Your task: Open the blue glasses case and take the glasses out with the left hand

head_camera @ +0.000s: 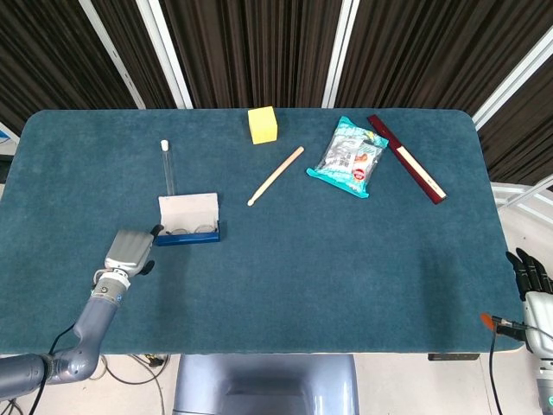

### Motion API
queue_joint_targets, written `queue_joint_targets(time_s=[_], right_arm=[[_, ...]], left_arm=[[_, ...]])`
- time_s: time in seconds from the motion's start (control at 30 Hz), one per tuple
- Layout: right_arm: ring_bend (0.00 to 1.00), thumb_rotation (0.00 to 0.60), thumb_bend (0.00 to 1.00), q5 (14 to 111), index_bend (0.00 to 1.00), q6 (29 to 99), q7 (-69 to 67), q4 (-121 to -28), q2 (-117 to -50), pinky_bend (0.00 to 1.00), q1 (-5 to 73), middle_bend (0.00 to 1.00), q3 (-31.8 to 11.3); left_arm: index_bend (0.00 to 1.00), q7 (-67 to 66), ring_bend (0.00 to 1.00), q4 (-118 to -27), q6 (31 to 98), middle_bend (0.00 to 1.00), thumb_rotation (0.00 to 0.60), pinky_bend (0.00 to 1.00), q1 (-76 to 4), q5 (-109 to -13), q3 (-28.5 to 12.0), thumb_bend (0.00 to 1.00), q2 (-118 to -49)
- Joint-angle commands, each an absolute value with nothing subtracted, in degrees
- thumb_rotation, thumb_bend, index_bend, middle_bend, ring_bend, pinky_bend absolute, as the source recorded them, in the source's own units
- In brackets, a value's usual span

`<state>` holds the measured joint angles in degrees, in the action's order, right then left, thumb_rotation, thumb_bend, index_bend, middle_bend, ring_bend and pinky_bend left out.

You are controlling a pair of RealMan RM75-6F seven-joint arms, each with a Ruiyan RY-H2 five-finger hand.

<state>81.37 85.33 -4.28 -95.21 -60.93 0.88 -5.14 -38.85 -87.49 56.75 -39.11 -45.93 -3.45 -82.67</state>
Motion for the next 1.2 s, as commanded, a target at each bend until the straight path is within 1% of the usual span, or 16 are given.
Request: queue_joint_targets(time_s=[0.03, 0.17, 0.37, 0.67, 0.83, 1.0, 1.2], right_arm=[[0.00, 0.600, 0.17, 81.40, 0.00, 85.33, -4.33, -95.22, -60.90, 0.19, 0.88, 0.00, -5.12], [0.00, 0.600, 0.17, 81.59, 0.00, 85.60, -4.29, -95.12, -60.94, 0.19, 0.85, 0.00, -5.18], [0.00, 0.600, 0.17, 81.76, 0.00, 85.51, -4.16, -95.03, -61.02, 0.19, 0.92, 0.00, -5.12], [0.00, 0.600, 0.17, 81.88, 0.00, 85.61, -3.97, -95.06, -61.14, 0.19, 0.95, 0.00, -5.13], [0.00, 0.600, 0.17, 82.00, 0.00, 85.71, -4.10, -95.04, -61.12, 0.19, 0.93, 0.00, -5.13], [0.00, 0.600, 0.17, 81.99, 0.00, 85.74, -4.29, -95.03, -61.02, 0.19, 0.90, 0.00, -5.16], [0.00, 0.600, 0.17, 82.02, 0.00, 85.80, -4.43, -94.99, -60.99, 0.19, 0.85, 0.00, -5.14]], left_arm=[[0.17, -39.61, 0.87, -87.16, 56.72, 0.94, 0.600, 0.92, -39.19, -44.78, -2.96, 0.30, -83.06], [0.20, -40.36, 0.87, -88.50, 57.01, 0.94, 0.600, 0.92, -38.88, -44.33, -1.97, 0.30, -82.29], [0.23, -40.97, 0.87, -93.69, 57.09, 0.95, 0.600, 0.92, -38.45, -44.36, -0.27, 0.30, -79.21], [0.23, -42.50, 0.87, -103.87, 55.40, 0.95, 0.600, 0.92, -40.42, -44.76, 0.89, 0.30, -76.50], [0.20, -44.56, 0.87, -106.63, 55.23, 0.95, 0.600, 0.92, -42.73, -44.32, 0.50, 0.30, -78.73], [0.17, -46.59, 0.87, -106.96, 55.97, 0.95, 0.600, 0.92, -45.15, -42.60, -0.50, 0.30, -82.46], [0.11, -47.17, 0.87, -106.13, 57.90, 0.95, 0.600, 0.93, -47.57, -41.61, -3.05, 0.31, -86.60]])
